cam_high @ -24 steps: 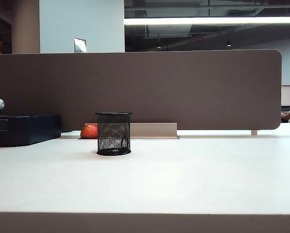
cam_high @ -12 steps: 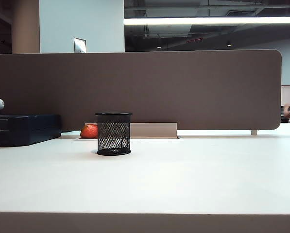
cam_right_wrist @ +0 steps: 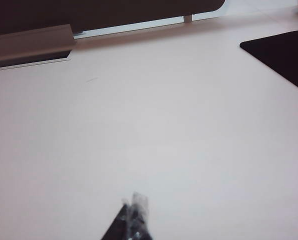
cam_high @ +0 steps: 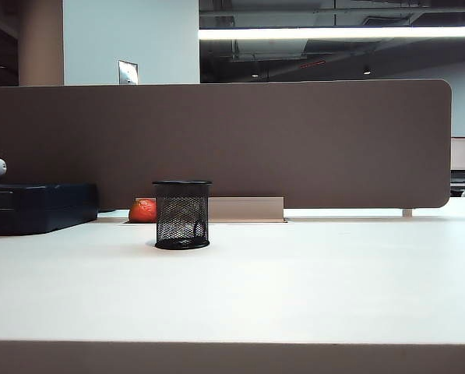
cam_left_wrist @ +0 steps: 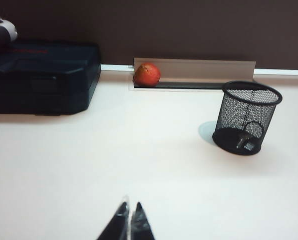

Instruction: Pick up a bunch of keys from the table, then put them into the black basket.

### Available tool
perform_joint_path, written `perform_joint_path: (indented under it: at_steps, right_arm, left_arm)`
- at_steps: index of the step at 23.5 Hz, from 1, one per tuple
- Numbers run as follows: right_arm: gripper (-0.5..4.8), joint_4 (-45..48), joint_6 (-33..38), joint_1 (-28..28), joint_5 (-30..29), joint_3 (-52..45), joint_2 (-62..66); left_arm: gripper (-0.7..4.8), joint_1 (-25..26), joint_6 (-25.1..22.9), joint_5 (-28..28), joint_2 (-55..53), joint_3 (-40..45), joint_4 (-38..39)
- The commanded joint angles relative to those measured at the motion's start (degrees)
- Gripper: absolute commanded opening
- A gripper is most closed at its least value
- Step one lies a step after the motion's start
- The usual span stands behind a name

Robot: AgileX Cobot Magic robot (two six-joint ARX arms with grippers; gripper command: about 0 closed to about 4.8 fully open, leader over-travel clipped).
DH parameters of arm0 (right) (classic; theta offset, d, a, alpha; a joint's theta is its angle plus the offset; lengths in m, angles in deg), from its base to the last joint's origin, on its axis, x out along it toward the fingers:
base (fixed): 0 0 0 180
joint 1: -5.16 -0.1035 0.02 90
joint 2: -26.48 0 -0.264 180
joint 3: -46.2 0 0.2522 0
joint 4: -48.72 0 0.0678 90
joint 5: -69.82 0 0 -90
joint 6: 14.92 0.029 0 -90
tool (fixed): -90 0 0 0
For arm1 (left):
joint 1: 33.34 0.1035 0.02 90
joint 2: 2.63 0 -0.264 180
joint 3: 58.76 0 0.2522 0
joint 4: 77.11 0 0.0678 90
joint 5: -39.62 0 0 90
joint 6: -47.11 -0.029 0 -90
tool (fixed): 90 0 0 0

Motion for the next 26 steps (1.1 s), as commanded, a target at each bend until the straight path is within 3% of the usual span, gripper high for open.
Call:
perform_joint_path:
  at_steps: [1, 4, 26]
  right_arm:
    - [-0.09, 1.0, -1.6, -0.1, 0.3, 0.0, -0.1]
    - [-0.09, 1.0, -1.7, -0.1, 0.3, 0.0, -0.1]
    - [-0.09, 1.0, -1.6, 0.0, 0.3, 0.0, -0.1]
  left_arm:
    - [0.17, 0.0, -0.4, 0.3, 0.1, -0.4, -1.6]
    - [0.26, 0.0, 1.4, 0.3, 0.1, -0.4, -1.4]
    - [0.26, 0.0, 1.3, -0.1, 0.1, -0.4, -1.4]
